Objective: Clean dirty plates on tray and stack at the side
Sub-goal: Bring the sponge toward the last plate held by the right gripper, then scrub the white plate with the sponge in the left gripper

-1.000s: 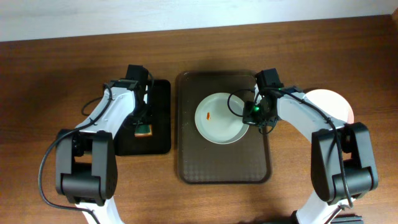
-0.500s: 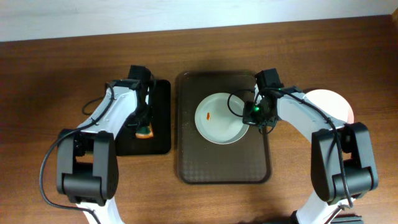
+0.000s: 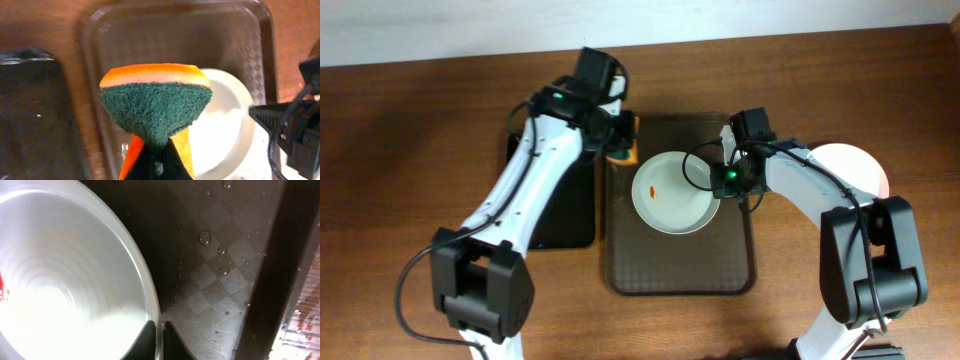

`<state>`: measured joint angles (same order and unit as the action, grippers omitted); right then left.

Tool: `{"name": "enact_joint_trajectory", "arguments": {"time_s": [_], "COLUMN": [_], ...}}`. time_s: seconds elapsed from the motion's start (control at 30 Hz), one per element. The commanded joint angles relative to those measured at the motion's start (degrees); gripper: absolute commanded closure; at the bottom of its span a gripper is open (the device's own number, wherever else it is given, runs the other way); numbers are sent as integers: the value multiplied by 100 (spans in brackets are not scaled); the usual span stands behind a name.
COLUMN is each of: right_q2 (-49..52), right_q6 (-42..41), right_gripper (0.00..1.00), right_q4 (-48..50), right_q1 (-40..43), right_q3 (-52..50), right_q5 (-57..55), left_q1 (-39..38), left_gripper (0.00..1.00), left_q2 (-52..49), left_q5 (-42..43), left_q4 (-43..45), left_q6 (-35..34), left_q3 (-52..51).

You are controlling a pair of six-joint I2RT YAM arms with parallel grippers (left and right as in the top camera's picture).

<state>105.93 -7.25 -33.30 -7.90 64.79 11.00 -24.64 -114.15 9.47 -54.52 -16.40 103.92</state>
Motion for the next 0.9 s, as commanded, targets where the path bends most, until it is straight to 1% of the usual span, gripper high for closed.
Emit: {"name": "enact_joint_trajectory", "arguments": {"time_s": [0.0, 0.13, 0.17, 0.2, 0.23, 0.33, 0.37, 0.47, 0.57, 0.67, 0.77, 0.87], "right_q2": [74, 85, 101, 136, 184, 393, 461, 450, 363, 313, 313, 313], "right_q6": [-254, -595, -588, -562, -503, -505, -514, -866, -1327, -1458, -1473, -1473], "right_gripper": [96, 96, 87, 85, 85, 95, 96, 96, 96, 96, 96, 96], "right_q4": [66, 136, 164, 197, 223, 260, 269, 229, 70, -33, -42, -55], "right_q1": [44, 44, 44, 44, 44, 44, 44, 50, 55, 55, 52, 52], "right_q3": [-28, -87, -87, -90, -90, -90, -90, -76, -70, -17, 17, 17], "right_q5": [-181, -177, -181, -179, -181, -201, -199, -264, -308, -310, -304, -304], "left_q1": [-232, -446, -511, -535, -535, -531, -531, -560, -610, -754, -929, -1084], "left_gripper": [100, 100, 100, 100, 100, 100, 100, 100, 100, 100, 100, 100], "left_q2": [-330, -619, -702, -741, -741, -741, -748, -767, -820, -975, -1255, -1604], "left_q5": [131, 153, 170, 173, 173, 310, 328, 326, 328, 369, 647, 660], "left_q4": [20, 59, 101, 164, 203, 289, 286, 310, 328, 442, 603, 752], "left_q6": [-485, -719, -717, -719, -719, -723, -761, -765, -935, -992, -992, -966], "left_q3": [39, 37, 37, 37, 39, 50, 48, 48, 48, 48, 48, 48]}}
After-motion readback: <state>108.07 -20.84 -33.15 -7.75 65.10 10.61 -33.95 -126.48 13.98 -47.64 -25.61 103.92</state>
